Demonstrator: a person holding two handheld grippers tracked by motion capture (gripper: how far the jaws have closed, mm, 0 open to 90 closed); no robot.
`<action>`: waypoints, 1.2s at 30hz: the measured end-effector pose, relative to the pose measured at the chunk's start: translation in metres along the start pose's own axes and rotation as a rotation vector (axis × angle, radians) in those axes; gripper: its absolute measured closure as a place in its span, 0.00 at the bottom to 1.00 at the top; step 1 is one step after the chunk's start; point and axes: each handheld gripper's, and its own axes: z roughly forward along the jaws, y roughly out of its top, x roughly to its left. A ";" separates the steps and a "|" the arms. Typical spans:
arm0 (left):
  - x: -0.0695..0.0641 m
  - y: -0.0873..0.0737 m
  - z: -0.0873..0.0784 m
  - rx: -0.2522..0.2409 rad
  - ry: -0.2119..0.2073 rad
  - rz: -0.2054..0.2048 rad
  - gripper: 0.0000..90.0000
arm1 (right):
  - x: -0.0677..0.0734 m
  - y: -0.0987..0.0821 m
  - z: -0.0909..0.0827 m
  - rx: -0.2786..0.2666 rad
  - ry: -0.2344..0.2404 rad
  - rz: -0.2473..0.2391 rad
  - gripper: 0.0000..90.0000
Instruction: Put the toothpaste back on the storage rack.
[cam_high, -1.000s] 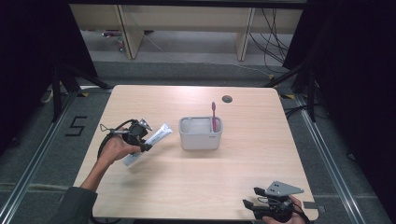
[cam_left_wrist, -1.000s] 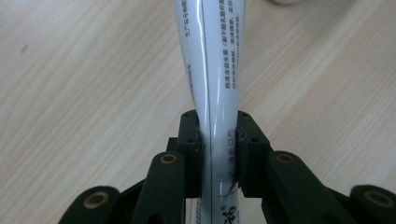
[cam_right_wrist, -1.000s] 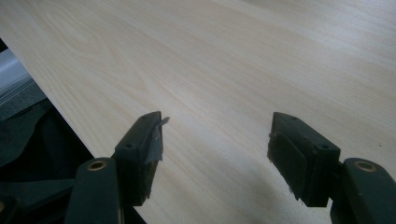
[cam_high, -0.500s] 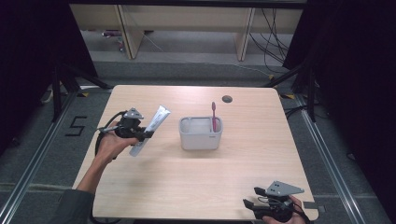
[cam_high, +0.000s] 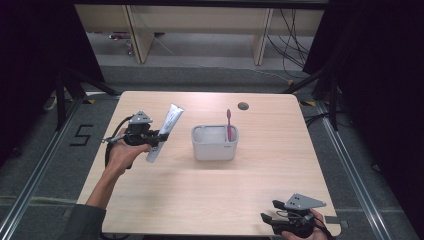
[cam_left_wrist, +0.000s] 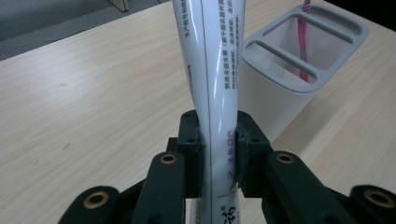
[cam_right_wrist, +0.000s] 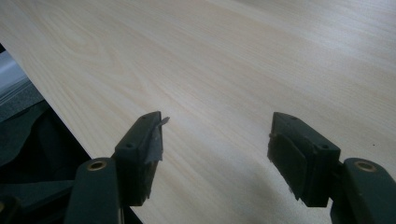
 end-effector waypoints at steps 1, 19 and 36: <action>0.000 0.000 0.000 0.000 0.000 0.000 0.83 | 0.000 0.000 0.000 0.000 0.000 0.000 0.40; -0.031 0.040 0.010 -0.116 -0.016 0.009 0.83 | 0.000 0.000 0.000 -0.003 0.000 0.000 0.40; -0.067 0.074 0.032 -0.220 -0.062 0.028 0.83 | 0.001 0.000 -0.002 -0.005 0.015 0.031 0.40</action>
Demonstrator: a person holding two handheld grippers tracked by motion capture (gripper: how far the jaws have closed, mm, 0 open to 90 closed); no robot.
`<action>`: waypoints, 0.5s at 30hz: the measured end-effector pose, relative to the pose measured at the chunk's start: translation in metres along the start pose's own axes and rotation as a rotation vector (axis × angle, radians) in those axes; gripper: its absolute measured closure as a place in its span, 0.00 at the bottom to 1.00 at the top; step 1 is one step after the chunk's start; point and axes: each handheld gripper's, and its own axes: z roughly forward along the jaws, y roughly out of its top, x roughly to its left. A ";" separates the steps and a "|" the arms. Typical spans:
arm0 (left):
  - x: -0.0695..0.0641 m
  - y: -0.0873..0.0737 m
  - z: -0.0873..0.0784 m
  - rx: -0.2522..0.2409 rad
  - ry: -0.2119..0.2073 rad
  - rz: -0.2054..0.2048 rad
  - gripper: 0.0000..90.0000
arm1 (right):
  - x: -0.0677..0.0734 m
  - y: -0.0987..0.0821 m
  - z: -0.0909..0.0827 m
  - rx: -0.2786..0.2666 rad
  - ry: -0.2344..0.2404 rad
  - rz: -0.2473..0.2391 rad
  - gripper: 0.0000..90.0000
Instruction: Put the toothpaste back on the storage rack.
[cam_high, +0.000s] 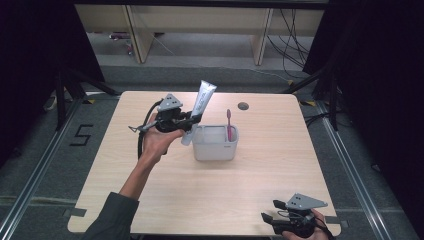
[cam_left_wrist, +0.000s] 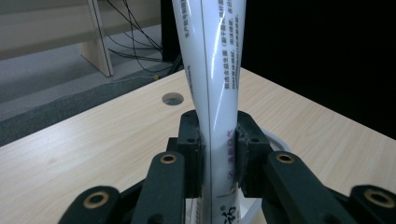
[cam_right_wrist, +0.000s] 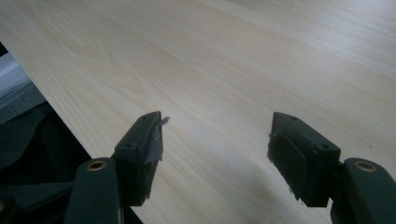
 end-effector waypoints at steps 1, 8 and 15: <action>0.000 0.000 0.000 0.000 0.000 0.000 0.83 | 0.000 0.000 0.000 0.000 0.000 0.000 0.40; -0.009 0.010 0.017 -0.028 -0.011 -0.005 0.83 | -0.001 0.000 0.000 -0.011 0.000 -0.022 0.40; -0.013 0.016 0.030 -0.030 -0.009 0.000 0.83 | -0.001 0.001 -0.001 -0.011 -0.013 -0.034 0.40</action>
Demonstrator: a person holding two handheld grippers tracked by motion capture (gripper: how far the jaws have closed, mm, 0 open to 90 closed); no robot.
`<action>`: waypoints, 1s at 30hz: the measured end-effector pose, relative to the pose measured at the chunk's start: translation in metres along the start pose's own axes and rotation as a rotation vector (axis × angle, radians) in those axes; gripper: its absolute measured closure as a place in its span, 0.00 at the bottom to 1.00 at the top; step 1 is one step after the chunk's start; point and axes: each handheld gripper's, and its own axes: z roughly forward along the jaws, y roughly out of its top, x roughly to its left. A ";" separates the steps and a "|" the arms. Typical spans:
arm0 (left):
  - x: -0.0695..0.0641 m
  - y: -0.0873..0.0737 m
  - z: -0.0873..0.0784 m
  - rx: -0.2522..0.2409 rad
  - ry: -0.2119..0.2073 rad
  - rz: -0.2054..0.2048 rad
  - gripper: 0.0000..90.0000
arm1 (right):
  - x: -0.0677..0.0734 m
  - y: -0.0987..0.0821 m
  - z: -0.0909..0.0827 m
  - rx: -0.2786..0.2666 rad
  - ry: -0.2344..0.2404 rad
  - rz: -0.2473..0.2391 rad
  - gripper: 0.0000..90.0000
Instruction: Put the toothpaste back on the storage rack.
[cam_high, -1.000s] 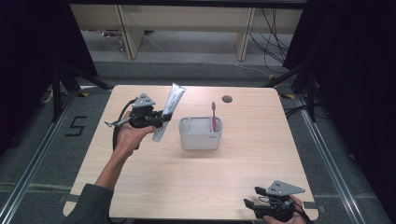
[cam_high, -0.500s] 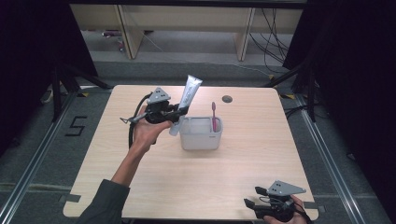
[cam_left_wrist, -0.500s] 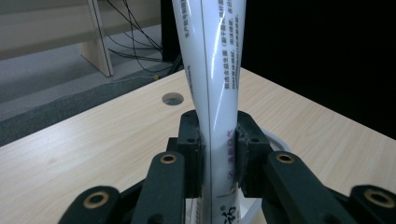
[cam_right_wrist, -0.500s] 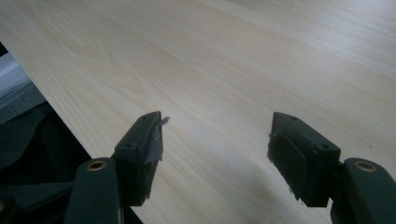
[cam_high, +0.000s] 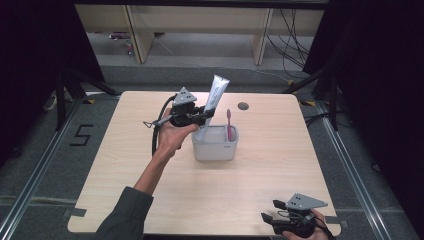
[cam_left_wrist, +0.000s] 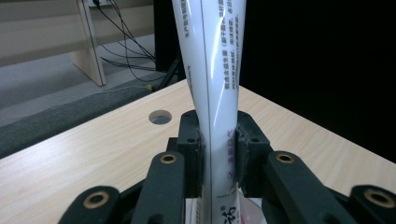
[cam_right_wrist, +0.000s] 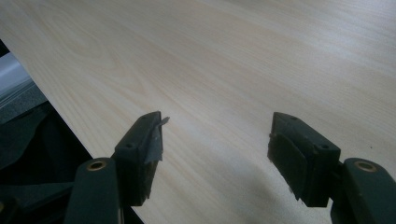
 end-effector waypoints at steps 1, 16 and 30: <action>-0.001 0.002 0.004 -0.012 -0.004 -0.004 0.83 | 0.001 0.000 0.000 0.001 0.003 0.007 0.40; -0.004 -0.001 0.031 -0.030 -0.016 -0.009 0.83 | 0.001 0.000 -0.001 0.009 0.003 0.003 0.40; -0.006 -0.014 0.044 -0.020 -0.015 0.012 0.83 | 0.001 0.000 -0.001 0.009 0.006 0.007 0.40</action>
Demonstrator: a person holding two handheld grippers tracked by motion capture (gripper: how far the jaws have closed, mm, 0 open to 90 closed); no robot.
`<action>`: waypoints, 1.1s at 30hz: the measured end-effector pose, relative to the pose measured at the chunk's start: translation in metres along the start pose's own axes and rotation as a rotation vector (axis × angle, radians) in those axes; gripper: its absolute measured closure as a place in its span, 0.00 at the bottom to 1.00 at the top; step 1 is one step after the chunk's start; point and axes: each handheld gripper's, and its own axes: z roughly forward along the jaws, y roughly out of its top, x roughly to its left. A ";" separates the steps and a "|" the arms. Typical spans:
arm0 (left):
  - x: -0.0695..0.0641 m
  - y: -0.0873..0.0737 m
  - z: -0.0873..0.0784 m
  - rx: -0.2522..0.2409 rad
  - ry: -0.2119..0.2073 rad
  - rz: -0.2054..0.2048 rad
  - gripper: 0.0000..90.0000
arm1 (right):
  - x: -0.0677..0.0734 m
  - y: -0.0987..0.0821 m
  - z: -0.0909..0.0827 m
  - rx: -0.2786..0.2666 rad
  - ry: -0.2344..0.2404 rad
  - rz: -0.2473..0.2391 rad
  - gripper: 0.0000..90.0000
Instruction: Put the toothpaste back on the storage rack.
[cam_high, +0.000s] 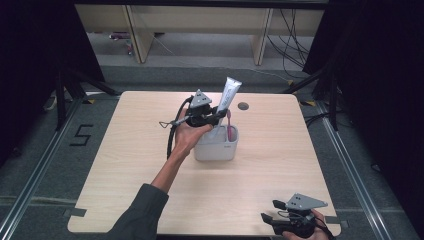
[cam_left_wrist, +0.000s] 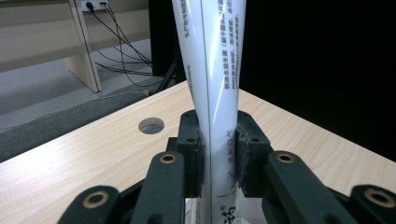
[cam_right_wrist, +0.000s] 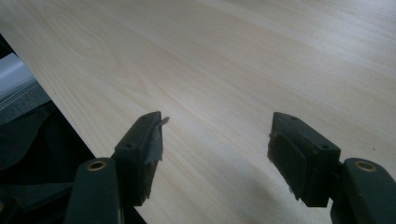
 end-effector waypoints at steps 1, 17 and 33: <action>0.000 -0.003 0.001 -0.003 -0.004 -0.007 0.83 | 0.000 0.000 0.001 -0.009 0.006 0.001 0.40; 0.003 -0.028 0.008 0.028 -0.004 -0.009 0.82 | 0.001 0.000 0.001 -0.008 0.010 0.012 0.40; 0.002 -0.042 0.012 0.086 -0.006 0.024 0.82 | -0.001 0.000 0.000 -0.002 -0.004 -0.016 0.40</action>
